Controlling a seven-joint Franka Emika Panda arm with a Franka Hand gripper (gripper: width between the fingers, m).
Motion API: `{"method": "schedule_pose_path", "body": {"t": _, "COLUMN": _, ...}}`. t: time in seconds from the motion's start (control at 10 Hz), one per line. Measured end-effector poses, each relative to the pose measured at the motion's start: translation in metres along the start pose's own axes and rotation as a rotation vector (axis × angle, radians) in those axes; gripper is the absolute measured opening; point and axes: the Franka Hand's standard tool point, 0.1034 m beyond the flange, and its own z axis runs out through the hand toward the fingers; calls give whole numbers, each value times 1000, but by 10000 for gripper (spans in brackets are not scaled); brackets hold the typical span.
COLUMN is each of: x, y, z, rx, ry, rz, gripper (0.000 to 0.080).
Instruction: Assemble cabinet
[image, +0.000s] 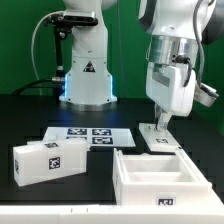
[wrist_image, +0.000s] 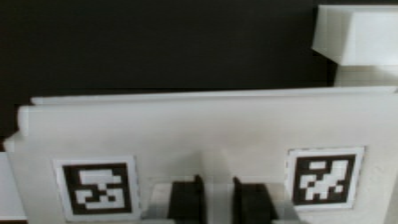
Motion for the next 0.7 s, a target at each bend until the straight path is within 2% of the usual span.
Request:
{"method": "schedule_pose_path", "body": {"t": 0.1, "x": 5, "y": 2, "z": 0, "rx": -30, "ry": -3, "rz": 5, "gripper": 64}}
{"method": "schedule_pose_path", "body": {"t": 0.2, "x": 10, "y": -3, "z": -3, "rx": -56, "ry": -8, "rz": 10, "gripper": 64}}
{"method": "schedule_pose_path", "body": {"t": 0.3, "x": 12, "y": -10, "z": -6, "rx": -51, "ry": -10, "rz": 15, "gripper": 64}}
{"method": "schedule_pose_path", "body": {"t": 0.7, "x": 8, "y": -11, "z": -6, "rx": -46, "ry": -8, "rz": 11, "gripper": 64}}
